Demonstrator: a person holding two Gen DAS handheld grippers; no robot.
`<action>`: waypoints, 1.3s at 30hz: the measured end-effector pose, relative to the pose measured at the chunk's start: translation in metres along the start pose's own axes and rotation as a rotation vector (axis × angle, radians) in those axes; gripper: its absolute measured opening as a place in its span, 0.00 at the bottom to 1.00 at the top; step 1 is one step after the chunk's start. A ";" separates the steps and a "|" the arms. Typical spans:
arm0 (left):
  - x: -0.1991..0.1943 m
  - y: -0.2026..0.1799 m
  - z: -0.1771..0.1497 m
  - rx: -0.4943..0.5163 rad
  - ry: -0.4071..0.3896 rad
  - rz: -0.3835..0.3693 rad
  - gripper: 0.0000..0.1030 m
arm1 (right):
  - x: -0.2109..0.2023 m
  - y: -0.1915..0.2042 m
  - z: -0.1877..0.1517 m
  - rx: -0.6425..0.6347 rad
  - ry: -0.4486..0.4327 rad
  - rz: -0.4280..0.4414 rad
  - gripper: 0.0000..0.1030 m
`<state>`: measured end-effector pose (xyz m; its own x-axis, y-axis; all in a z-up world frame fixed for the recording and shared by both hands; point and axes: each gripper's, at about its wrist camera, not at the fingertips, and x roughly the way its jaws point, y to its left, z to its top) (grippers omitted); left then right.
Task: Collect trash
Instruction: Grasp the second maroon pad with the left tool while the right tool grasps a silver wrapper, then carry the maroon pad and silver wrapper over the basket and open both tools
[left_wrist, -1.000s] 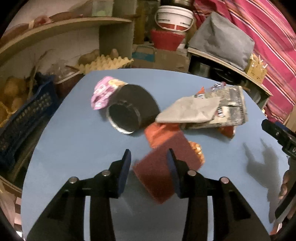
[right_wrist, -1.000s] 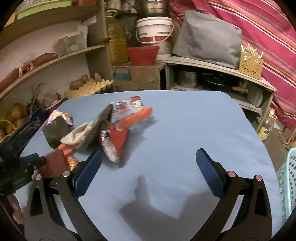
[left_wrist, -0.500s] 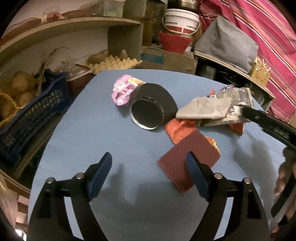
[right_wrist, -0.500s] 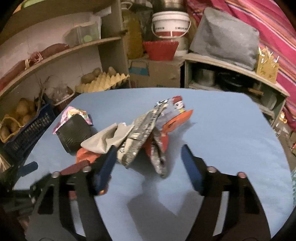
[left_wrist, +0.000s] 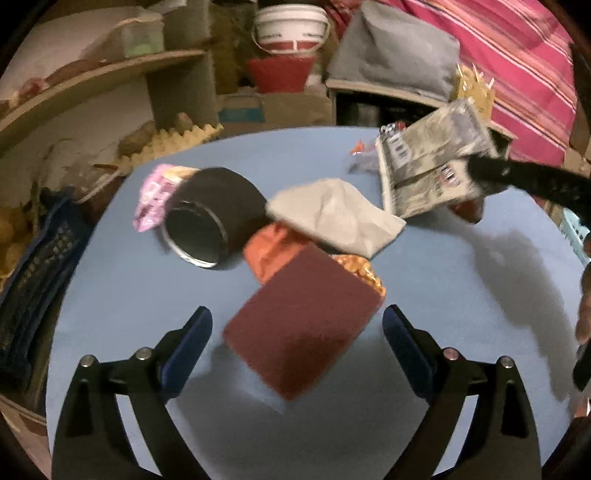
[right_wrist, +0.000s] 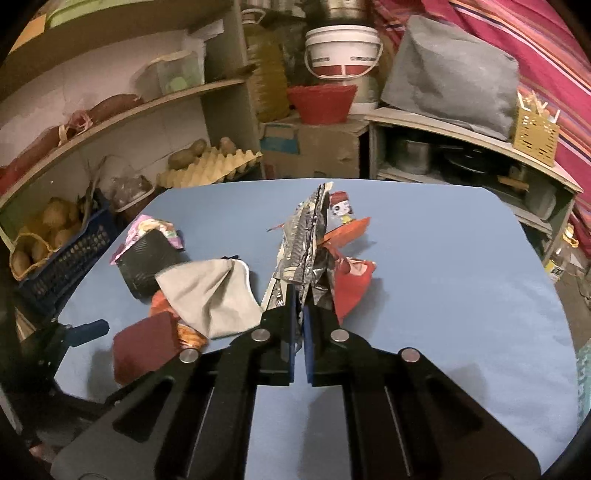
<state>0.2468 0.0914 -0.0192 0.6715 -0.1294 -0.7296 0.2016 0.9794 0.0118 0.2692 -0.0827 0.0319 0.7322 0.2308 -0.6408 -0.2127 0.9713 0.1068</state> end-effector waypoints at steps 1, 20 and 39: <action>0.004 0.000 0.001 -0.001 0.014 0.003 0.89 | -0.002 -0.004 0.000 0.004 0.000 -0.001 0.04; 0.009 0.000 0.001 0.007 0.035 -0.013 0.75 | -0.060 -0.062 -0.019 0.021 -0.025 -0.038 0.04; -0.064 -0.077 0.025 -0.076 -0.167 -0.001 0.75 | -0.128 -0.144 -0.036 0.139 -0.100 0.011 0.03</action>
<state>0.2060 0.0199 0.0443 0.7813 -0.1485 -0.6062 0.1523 0.9873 -0.0456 0.1832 -0.2544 0.0710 0.7927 0.2390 -0.5609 -0.1345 0.9659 0.2213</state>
